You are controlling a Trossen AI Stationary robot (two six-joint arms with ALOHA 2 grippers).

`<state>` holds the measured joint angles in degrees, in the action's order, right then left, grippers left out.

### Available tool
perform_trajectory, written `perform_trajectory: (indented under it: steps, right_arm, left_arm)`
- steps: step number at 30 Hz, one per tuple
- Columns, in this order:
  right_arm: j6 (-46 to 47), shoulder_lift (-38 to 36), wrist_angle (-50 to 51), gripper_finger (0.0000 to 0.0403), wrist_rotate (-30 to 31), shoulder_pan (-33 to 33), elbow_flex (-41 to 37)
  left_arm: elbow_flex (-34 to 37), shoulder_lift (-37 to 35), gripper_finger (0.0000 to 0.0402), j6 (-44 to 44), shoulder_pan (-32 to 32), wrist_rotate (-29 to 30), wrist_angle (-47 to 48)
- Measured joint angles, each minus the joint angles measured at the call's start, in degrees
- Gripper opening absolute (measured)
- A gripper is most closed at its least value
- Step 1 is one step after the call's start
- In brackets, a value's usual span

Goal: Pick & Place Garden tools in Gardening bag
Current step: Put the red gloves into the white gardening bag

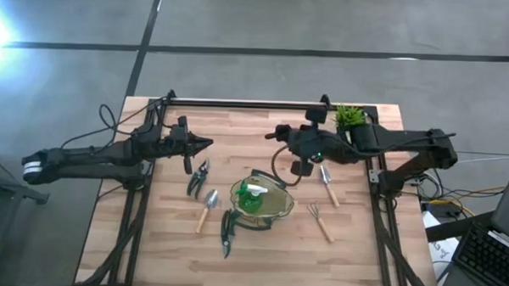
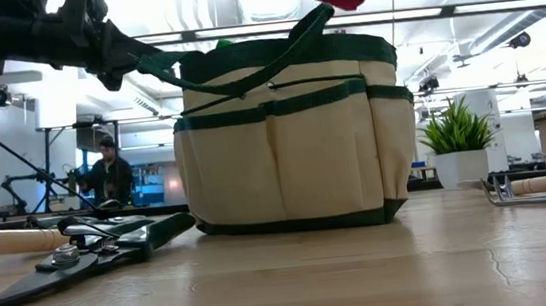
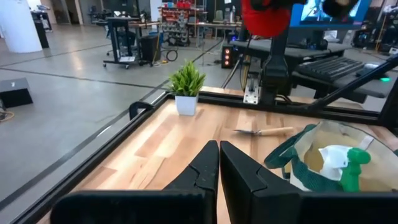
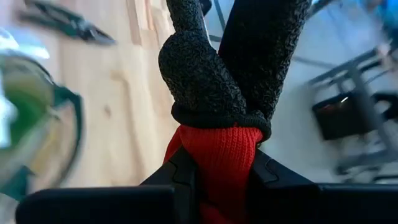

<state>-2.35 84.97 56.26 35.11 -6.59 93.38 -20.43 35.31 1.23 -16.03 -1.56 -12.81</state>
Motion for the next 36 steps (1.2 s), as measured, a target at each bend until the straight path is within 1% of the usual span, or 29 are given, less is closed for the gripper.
perform_trajectory:
  steps: [4, 7, 13, 18, 22, 25, 29, 36]
  right_arm:
    - [8.5, 0.4, -0.4, 0.0051, -0.8, -2.8, -0.1]
    - [11.4, 1.4, -3.6, 0.0051, -0.8, -5.1, -1.1]
    - [14.3, 4.3, -7.7, 0.0051, -1.0, -9.5, -1.7]
    - [14.5, 7.0, -12.2, 0.0051, -0.3, -12.1, -1.7]
    - [15.8, 8.9, -12.9, 0.0051, 3.0, -13.7, -1.8]
    - [18.2, 9.3, -13.6, 0.0051, 4.0, -14.6, -2.9]
    - [21.3, 8.5, -18.0, 0.0051, 4.1, -15.6, -7.4]
    - [20.4, 3.2, -39.4, 0.0051, 3.9, -18.0, -22.5]
  left_arm:
    - [0.0, 0.0, 0.0019, 0.3, 0.0, 0.0, -0.2]
    - [0.0, 0.0, 0.0019, 0.4, 0.0, -0.1, -0.2]
    - [0.0, 0.0, 0.0019, 0.4, 0.0, -0.1, -0.1]
    - [0.0, 0.0, 0.0019, 0.5, 0.0, -0.2, -0.1]
    - [0.0, 0.0, 0.0019, 0.5, 0.0, -0.2, 0.0]
    - [0.0, 0.0, 0.002, 0.6, 0.0, -0.5, -0.1]
    - [0.0, 0.0, 0.0019, 0.6, 0.0, -0.5, 0.0]
    - [0.0, 0.0, 0.002, 0.6, 0.0, -0.6, 0.1]
